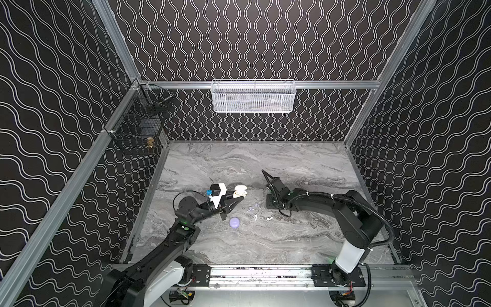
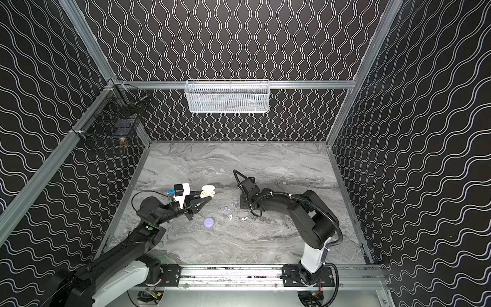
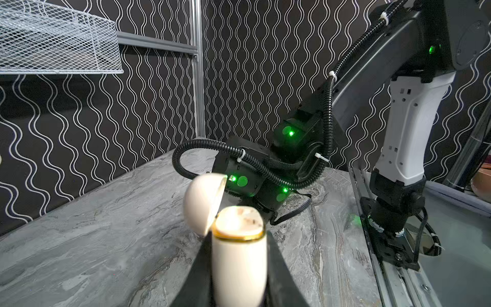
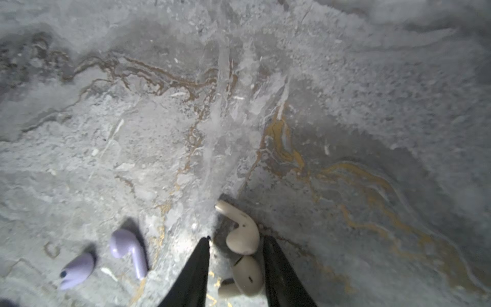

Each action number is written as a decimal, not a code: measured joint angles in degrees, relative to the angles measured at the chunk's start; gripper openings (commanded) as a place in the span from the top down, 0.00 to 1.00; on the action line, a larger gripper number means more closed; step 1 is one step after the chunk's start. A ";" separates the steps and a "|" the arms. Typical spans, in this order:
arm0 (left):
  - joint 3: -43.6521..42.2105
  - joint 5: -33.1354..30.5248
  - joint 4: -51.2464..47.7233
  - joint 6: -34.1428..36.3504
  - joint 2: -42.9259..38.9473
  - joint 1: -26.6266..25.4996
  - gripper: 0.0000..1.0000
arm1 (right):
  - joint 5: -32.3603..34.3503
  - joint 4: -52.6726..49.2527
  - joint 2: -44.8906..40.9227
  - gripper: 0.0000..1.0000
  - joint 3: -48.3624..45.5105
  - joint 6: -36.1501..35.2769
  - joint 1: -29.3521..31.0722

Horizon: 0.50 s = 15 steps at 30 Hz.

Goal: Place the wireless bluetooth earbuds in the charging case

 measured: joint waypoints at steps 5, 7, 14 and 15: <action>0.04 -0.26 -0.98 0.22 0.11 -0.02 1.00 | 5.09 -2.97 0.31 0.59 0.44 0.13 1.27; 0.07 -0.26 -1.05 0.35 0.13 -0.02 1.00 | 6.80 -4.35 0.20 0.59 0.39 0.22 1.27; 0.09 -0.31 -1.09 0.98 0.11 -0.02 1.00 | 7.91 -6.69 -2.29 0.58 -1.86 1.27 1.60; 0.09 -0.31 -1.11 0.98 0.04 -0.02 1.00 | 7.78 -7.21 -2.75 0.57 -2.16 1.33 1.70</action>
